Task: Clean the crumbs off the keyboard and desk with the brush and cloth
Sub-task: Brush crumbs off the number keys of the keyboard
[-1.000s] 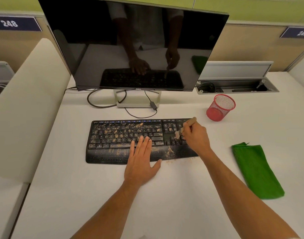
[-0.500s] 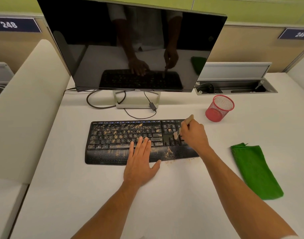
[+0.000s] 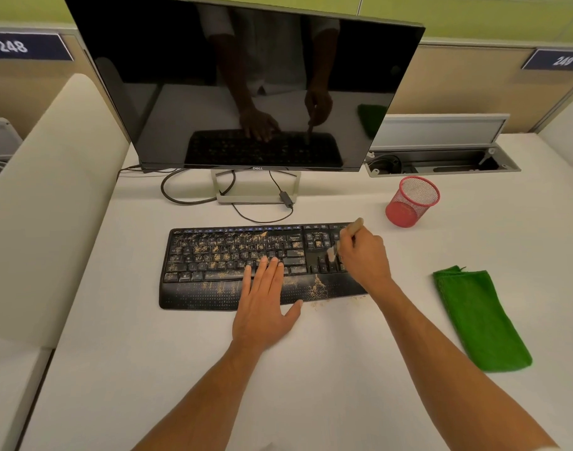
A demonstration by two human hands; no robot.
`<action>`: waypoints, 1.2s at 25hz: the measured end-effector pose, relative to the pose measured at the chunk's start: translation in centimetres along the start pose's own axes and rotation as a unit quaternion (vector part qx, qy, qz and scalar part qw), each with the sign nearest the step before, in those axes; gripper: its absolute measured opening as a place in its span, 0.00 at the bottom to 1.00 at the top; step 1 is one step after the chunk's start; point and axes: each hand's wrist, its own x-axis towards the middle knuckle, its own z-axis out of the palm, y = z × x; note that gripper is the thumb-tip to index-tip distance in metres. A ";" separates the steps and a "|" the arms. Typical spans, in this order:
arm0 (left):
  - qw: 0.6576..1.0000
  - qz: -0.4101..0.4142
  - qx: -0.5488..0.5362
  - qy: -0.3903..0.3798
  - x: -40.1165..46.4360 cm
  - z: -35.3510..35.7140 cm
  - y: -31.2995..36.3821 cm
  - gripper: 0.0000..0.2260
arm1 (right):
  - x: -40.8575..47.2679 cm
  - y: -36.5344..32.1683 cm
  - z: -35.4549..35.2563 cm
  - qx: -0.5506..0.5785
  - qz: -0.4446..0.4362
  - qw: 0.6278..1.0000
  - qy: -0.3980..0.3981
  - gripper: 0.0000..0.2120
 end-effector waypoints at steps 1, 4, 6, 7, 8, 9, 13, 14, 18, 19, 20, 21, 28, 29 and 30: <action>1.000 0.000 0.000 -0.003 0.0 0.0 0.0 0.37 | -0.1 0.2 0.1 -0.015 0.003 1.000 -0.015 0.18; 1.000 0.000 -0.001 -0.005 0.1 0.0 0.0 0.37 | -0.5 0.4 -0.2 -0.049 0.012 0.996 -0.068 0.20; 1.000 0.002 0.000 0.001 0.1 0.0 0.0 0.37 | -0.5 0.6 -0.4 -0.033 0.024 0.996 -0.075 0.20; 1.000 0.002 0.000 0.004 0.0 0.0 0.1 0.37 | -0.4 0.8 -0.5 -0.022 0.032 0.998 -0.055 0.21; 1.000 0.002 -0.002 0.006 0.0 0.0 0.1 0.37 | -0.4 0.8 -0.7 -0.009 0.036 0.999 -0.029 0.20; 1.000 0.002 -0.003 0.008 0.0 0.1 0.0 0.37 | -0.3 0.8 -0.9 0.007 0.034 0.999 -0.006 0.19; 1.000 0.002 -0.002 0.011 0.0 0.2 0.0 0.37 | -1.0 1.0 -1.2 0.009 0.002 1.000 -0.016 0.15; 1.000 0.002 -0.001 0.009 0.0 0.1 0.0 0.37 | -1.2 1.1 -1.1 -0.012 0.002 1.000 -0.026 0.14; 1.000 0.000 0.000 0.003 0.0 0.1 0.0 0.37 | -1.2 1.2 -1.2 -0.064 0.030 0.996 -0.061 0.18; 1.000 0.001 -0.001 0.002 0.0 0.0 0.0 0.37 | -1.1 1.2 -1.4 -0.053 0.033 0.997 -0.045 0.19; 1.000 0.001 0.001 0.001 0.0 0.0 0.1 0.37 | -1.0 1.4 -1.5 -0.036 0.031 0.999 -0.022 0.18; 1.000 0.000 0.002 -0.001 0.0 0.0 0.1 0.37 | -1.1 1.5 -1.5 -0.017 0.029 0.999 -0.004 0.17; 1.000 -0.001 0.000 0.003 0.0 0.0 0.1 0.37 | -1.6 1.5 -1.2 -0.058 0.045 0.997 -0.039 0.19; 1.000 0.000 0.002 0.002 0.0 0.0 0.0 0.37 | -1.4 1.4 -1.3 -0.056 0.045 0.997 -0.037 0.20; 1.000 0.000 0.002 0.003 0.0 0.1 0.0 0.37 | -1.3 1.4 -1.3 -0.044 0.040 0.998 -0.024 0.20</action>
